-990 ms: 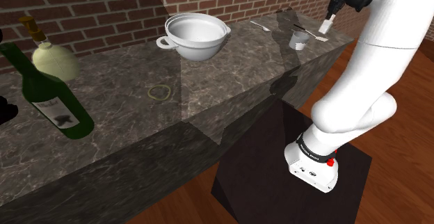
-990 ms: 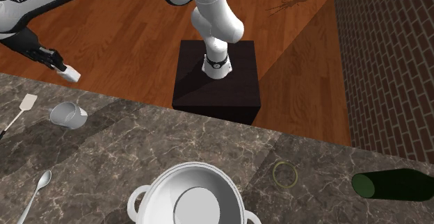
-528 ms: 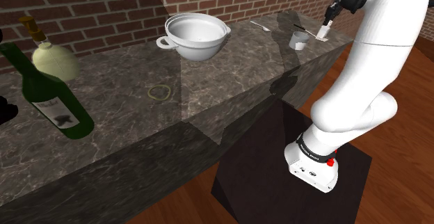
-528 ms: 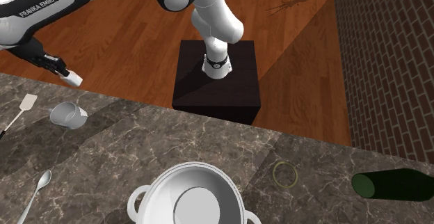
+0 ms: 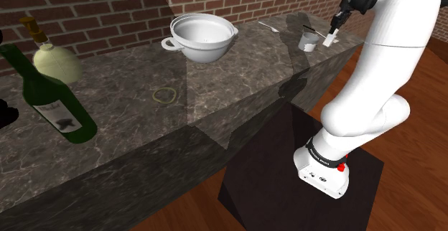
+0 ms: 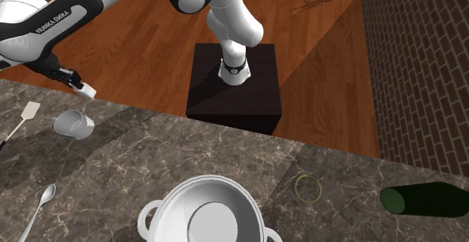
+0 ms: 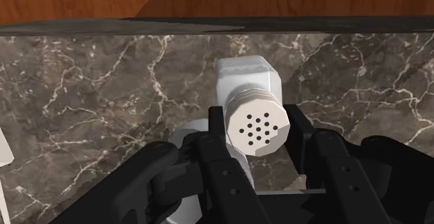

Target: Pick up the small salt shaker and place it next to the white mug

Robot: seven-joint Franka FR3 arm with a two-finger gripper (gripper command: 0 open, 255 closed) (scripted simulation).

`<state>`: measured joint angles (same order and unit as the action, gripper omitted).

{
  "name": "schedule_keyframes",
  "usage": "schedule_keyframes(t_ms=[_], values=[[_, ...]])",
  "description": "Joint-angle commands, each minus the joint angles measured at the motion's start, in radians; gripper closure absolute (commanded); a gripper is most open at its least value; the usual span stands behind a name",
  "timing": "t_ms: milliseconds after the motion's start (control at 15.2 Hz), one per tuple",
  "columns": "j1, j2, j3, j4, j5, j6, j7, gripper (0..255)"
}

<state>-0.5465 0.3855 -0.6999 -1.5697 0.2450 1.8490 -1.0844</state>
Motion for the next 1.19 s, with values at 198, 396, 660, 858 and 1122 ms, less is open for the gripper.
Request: schedule_keyframes(t_ms=[198,396,660,858,1122], values=[[0.001,0.013,0.006,-0.05,0.012,0.06,-0.009,255],[0.0,0.024,0.011,-0.077,0.021,0.095,-0.015,255],[-0.003,0.042,0.018,-0.108,0.035,0.141,-0.024,255],[-0.006,0.059,0.026,-0.132,0.049,0.178,-0.033,255],[-0.006,0.059,0.026,-0.132,0.049,0.178,-0.033,255]])
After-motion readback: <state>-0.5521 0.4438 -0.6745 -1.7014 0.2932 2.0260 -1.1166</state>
